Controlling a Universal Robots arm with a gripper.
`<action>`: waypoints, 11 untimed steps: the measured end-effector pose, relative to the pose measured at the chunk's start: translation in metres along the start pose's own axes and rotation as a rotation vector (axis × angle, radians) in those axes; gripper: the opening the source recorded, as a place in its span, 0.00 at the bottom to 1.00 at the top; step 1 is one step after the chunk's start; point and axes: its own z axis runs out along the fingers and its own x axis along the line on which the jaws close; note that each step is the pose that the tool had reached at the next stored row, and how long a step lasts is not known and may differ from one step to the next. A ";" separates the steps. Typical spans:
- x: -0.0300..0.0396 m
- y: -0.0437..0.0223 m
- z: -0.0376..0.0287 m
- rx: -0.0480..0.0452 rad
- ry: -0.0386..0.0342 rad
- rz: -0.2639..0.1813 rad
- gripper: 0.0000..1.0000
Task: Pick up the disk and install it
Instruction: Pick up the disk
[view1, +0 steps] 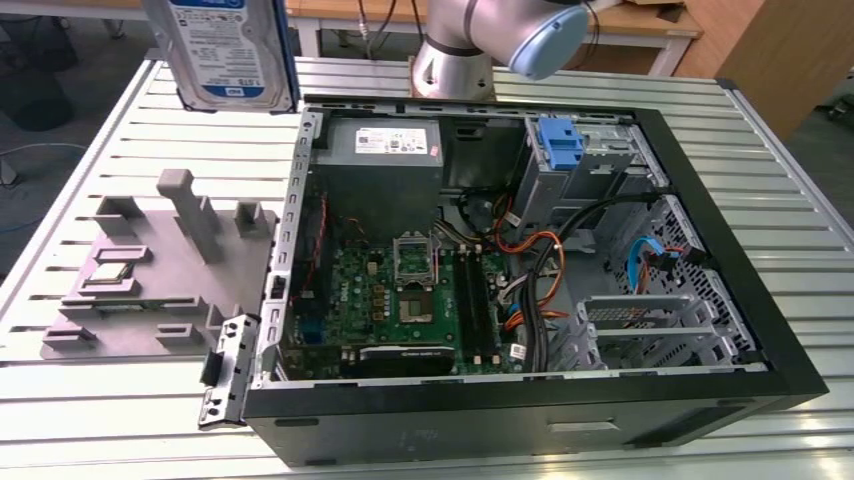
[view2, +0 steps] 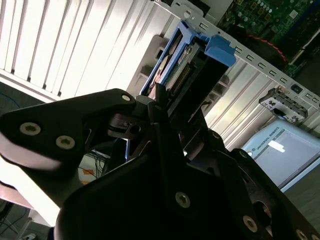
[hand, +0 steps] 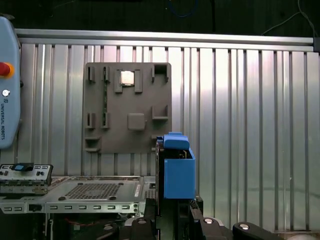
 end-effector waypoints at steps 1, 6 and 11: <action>0.0000 -0.0037 -0.0001 -0.0001 0.0000 0.000 0.35; -0.0001 -0.0249 -0.0005 -0.0012 0.0001 0.000 0.35; -0.0002 -0.0475 -0.0010 -0.0023 0.0000 0.000 0.35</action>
